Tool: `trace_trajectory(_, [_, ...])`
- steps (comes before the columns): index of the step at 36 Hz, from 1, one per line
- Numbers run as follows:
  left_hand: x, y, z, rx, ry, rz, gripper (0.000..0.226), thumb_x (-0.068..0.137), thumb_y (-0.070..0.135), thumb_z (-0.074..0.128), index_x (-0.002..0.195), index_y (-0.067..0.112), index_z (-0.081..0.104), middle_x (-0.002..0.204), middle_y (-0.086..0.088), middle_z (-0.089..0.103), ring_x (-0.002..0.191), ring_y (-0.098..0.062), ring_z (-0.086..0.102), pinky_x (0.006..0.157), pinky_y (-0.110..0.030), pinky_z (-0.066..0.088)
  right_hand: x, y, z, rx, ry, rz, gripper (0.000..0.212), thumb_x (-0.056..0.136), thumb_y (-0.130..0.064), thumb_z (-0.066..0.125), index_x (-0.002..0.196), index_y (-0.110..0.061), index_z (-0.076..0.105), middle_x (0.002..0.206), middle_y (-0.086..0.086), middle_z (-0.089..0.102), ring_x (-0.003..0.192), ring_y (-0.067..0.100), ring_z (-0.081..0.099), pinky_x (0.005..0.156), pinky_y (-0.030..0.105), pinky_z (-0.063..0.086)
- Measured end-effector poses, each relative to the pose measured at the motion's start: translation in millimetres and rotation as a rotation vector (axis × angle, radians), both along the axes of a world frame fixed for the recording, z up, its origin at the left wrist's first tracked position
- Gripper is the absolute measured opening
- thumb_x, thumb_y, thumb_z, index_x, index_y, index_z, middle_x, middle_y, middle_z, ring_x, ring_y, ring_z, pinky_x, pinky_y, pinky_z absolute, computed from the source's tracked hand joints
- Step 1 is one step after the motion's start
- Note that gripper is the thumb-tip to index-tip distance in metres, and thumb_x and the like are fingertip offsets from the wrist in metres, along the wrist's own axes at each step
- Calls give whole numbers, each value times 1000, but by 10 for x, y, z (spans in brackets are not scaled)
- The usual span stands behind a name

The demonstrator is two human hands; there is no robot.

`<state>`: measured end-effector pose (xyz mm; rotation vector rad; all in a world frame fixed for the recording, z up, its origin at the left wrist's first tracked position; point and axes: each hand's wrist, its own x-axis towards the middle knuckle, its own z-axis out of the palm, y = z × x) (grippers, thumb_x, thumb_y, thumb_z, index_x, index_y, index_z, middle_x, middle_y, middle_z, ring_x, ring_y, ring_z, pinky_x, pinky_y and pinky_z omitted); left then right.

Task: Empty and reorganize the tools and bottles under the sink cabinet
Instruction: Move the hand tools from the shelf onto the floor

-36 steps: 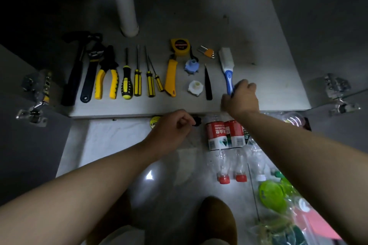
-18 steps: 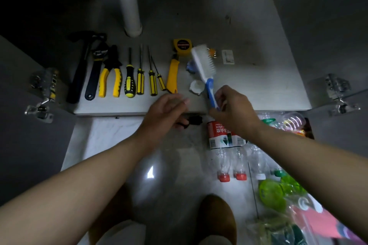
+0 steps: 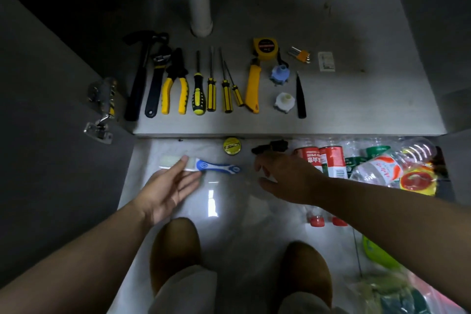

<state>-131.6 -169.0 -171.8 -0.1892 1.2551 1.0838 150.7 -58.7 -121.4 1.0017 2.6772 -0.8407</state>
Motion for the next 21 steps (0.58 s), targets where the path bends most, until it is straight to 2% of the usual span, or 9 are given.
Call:
trace_trajectory(6, [-210, 99, -116, -113, 133, 164, 54, 92, 39, 69, 128, 1, 59, 114, -19, 72, 100, -17, 74, 71, -28, 63, 96, -23, -36, -98, -100, 23, 12, 98, -30, 56, 107, -21, 60, 96, -4, 66, 80, 13, 65, 75, 36, 59])
trace_trajectory(8, [-227, 178, -119, -130, 154, 214, 51, 95, 38, 66, 126, -1, 60, 103, -15, 72, 96, -16, 72, 71, -26, 63, 129, -29, -58, -97, -130, 26, 13, 99, -30, 55, 107, -21, 60, 95, -3, 67, 80, 13, 65, 75, 36, 59])
trace_trajectory(9, [-224, 220, -119, -135, 158, 235, 50, 96, 37, 64, 128, -1, 59, 100, -14, 70, 99, -18, 71, 76, -26, 63, 143, -33, -66, -96, -138, 23, 14, 100, -30, 54, 108, -21, 61, 96, -3, 67, 80, 13, 66, 75, 36, 59])
trace_trajectory(11, [-205, 288, -113, -150, 166, 264, 48, 100, 34, 60, 131, -3, 57, 101, -15, 68, 112, -23, 68, 90, -29, 60, 159, -34, -73, -97, -141, 18, 15, 100, -31, 54, 110, -22, 61, 97, -3, 68, 79, 12, 66, 75, 34, 59])
trace_trajectory(12, [-188, 314, -101, -158, 167, 271, 47, 101, 32, 58, 132, -3, 56, 102, -15, 68, 113, -24, 67, 91, -29, 59, 162, -27, -71, -95, -138, 15, 14, 100, -31, 54, 110, -23, 61, 97, -4, 68, 79, 11, 66, 74, 34, 59])
trace_trajectory(15, [-134, 364, -65, -187, 142, 241, 35, 104, 26, 55, 120, -4, 61, 111, -18, 68, 111, -22, 66, 74, -26, 61, 144, 15, -45, -92, -120, -11, 12, 99, -29, 55, 107, -22, 63, 96, -4, 69, 77, 11, 65, 72, 33, 59])
trace_trajectory(17, [-103, 385, -47, -202, 133, 203, 28, 104, 23, 53, 105, -4, 62, 117, -20, 66, 114, -23, 65, 72, -28, 59, 105, 57, -6, -98, -85, -58, 12, 98, -25, 56, 103, -19, 65, 97, -3, 70, 77, 11, 66, 72, 32, 58])
trace_trajectory(19, [-66, 414, -22, -215, 140, 183, 26, 105, 20, 52, 102, -4, 61, 112, -20, 66, 105, -23, 68, 70, -26, 59, 54, 111, 56, -82, -5, -133, 13, 98, -20, 55, 99, -15, 67, 100, -3, 72, 76, 12, 66, 68, 29, 56])
trace_trajectory(21, [-18, 432, 14, -225, 167, 110, 22, 105, 17, 52, 101, -2, 61, 98, -18, 65, 83, -18, 68, 59, -21, 60, -3, 178, 136, 8, 91, -212, 12, 97, -19, 54, 94, -13, 65, 96, 0, 71, 76, 20, 66, 66, 35, 55])
